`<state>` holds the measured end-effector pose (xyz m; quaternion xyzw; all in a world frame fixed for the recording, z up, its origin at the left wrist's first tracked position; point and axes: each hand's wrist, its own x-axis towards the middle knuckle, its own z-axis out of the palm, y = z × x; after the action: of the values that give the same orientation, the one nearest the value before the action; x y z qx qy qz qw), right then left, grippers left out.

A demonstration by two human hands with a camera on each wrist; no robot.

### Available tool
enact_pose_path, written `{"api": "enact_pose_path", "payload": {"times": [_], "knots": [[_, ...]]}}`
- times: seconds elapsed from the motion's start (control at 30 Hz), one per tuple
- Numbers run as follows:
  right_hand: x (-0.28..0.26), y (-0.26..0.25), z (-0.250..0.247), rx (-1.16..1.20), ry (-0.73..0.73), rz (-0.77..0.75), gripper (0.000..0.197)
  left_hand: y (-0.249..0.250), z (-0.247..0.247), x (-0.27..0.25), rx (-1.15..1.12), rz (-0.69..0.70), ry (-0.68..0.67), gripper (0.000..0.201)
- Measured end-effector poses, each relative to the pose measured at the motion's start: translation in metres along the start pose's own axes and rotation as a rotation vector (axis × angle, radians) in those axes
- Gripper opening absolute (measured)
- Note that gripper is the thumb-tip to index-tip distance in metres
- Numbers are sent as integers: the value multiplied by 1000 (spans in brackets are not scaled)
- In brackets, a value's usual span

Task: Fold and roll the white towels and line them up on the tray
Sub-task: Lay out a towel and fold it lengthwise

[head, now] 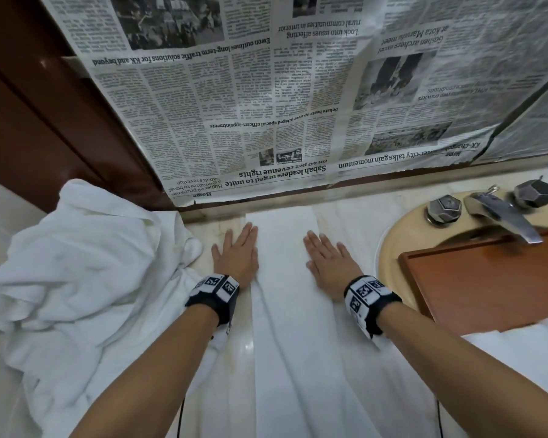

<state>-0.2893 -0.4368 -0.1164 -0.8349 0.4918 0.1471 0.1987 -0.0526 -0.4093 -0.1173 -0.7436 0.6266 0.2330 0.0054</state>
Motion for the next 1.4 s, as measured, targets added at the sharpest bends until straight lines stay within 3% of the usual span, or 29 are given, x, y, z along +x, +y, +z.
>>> {"api": "enact_pose_path", "payload": {"times": [0.2, 0.33, 0.43, 0.5, 0.63, 0.77, 0.87, 0.93, 1.0, 1.17, 1.27, 1.33, 1.4], "knots": [[2, 5, -10, 13, 28, -16, 57, 4, 12, -26, -12, 6, -12, 56], [-43, -37, 3, 73, 139, -65, 58, -2, 14, -35, -12, 44, 18, 53], [-67, -49, 26, 57, 35, -89, 62, -8, 16, -40, 37, 48, -17, 55], [-64, -38, 34, 7, 52, -80, 71, -12, 17, -42, 54, 31, -10, 56], [-50, -22, 27, -16, 37, -16, 55, -18, 16, -50, 6, -2, 45, 56], [-76, -45, 21, 148, 225, 26, 55, -14, 23, -81, -134, 51, 131, 57], [-107, -64, 34, 219, 155, 97, 47, -5, 34, -109, -229, 42, 176, 49], [-116, -71, 40, 278, 117, 136, 38, -3, 39, -119, -136, 28, 170, 42], [-119, -75, 41, 386, 112, 148, 16, -2, 41, -123, -68, 7, 157, 41], [-132, -94, 30, 655, 197, 115, 13, -1, 38, -124, -85, -9, 136, 43], [-136, -119, 26, 535, 243, 17, 10, -4, 36, -120, -156, -45, 86, 41], [-132, -137, 27, 421, 227, 4, 12, -5, 33, -115, -239, -83, 73, 26], [-124, -150, 32, 332, 195, 12, 13, -6, 28, -108, -358, -139, 65, 39]]}}
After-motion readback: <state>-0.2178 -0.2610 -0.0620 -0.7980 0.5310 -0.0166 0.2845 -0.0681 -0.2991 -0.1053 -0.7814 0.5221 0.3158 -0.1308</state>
